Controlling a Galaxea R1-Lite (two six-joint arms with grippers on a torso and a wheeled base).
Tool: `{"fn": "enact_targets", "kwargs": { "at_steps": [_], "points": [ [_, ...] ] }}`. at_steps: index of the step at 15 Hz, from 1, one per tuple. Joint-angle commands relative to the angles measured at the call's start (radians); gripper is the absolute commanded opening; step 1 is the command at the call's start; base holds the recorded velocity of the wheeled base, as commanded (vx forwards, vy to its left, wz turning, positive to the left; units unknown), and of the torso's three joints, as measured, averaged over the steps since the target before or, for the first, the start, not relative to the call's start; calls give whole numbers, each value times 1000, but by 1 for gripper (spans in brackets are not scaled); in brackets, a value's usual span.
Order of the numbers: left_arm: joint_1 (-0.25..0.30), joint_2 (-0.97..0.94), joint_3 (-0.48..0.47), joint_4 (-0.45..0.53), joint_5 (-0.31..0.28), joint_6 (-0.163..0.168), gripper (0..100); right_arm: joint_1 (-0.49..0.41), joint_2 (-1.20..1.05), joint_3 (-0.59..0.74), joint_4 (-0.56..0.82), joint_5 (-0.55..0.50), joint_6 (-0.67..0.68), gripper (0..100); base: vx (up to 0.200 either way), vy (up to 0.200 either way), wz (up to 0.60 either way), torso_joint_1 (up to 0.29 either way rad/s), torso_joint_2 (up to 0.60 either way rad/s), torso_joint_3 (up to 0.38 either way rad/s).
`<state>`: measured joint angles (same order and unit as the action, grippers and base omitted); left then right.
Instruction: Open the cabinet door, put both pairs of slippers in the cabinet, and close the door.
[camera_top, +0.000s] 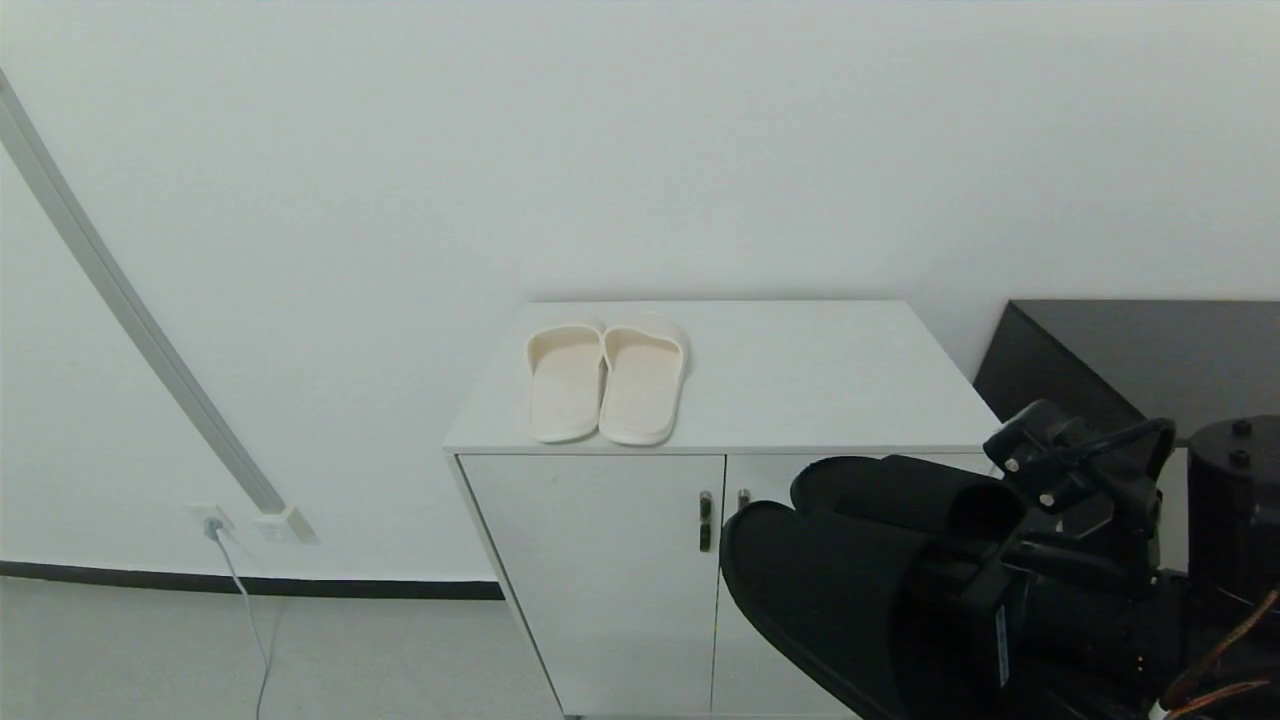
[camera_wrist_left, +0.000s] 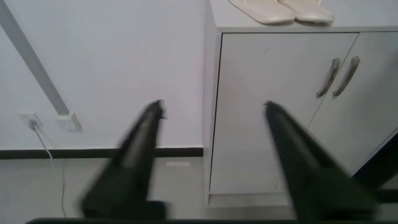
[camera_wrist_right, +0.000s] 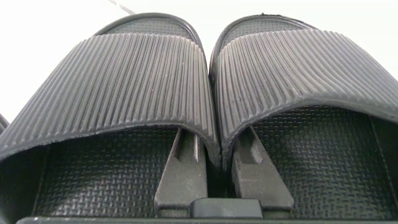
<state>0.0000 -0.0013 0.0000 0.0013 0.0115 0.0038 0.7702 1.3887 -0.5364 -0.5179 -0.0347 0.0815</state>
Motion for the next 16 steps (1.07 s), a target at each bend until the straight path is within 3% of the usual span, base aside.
{"fn": "enact_targets", "kwargs": {
  "at_steps": [1, 16],
  "points": [
    [0, 1, 0, 0, 1, 1, 100, 1, 3, 3, -1, 1, 0, 0, 0, 0, 0, -203, 466, 276],
    [0, 1, 0, 0, -2, 13, 100, 18, 12, 9, -1, 1, 0, 0, 0, 0, 0, -204, 527, 321]
  ]
}}
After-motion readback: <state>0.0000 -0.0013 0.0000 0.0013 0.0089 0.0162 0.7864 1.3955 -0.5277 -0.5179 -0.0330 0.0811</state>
